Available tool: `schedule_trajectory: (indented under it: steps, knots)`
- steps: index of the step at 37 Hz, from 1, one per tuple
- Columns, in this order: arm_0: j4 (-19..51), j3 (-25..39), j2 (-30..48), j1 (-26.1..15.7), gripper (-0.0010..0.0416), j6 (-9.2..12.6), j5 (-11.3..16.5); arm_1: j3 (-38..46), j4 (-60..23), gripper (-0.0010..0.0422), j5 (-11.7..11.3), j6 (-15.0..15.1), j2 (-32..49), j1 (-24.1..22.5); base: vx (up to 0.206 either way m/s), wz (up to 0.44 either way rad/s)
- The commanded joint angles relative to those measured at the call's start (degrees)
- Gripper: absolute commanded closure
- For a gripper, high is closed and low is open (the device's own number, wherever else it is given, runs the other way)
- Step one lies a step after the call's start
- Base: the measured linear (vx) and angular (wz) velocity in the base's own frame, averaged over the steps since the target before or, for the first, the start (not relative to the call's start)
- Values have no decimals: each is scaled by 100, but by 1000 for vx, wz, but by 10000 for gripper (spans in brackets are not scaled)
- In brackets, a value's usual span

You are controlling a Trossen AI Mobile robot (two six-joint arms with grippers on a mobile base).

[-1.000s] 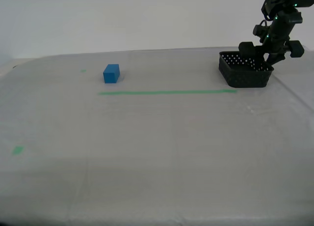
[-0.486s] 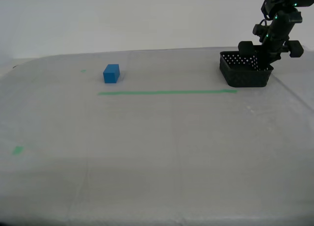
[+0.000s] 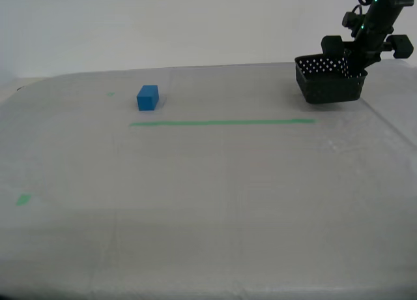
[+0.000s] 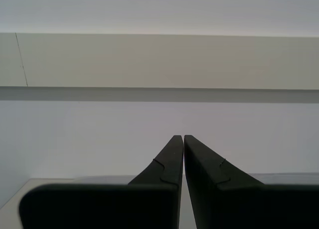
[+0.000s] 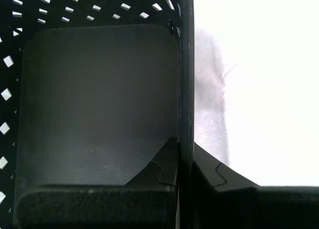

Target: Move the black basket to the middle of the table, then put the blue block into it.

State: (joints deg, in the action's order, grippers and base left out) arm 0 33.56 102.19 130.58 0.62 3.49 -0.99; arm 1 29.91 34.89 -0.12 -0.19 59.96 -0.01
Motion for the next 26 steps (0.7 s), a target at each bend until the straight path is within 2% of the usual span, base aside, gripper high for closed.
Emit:
schedule_trajectory:
  steps: [1,17,26]
  knots:
    - [74,2,-203,-20,407,24,7,9,35,412,-4,20,0,0,0,0]
    - [686,0,-772,-448,407,299,0,9,35,412,-4,20,0,-2,0,0]
    - [903,0,-966,-955,407,723,-46,9,35,412,-4,20,0,-2,0,0]
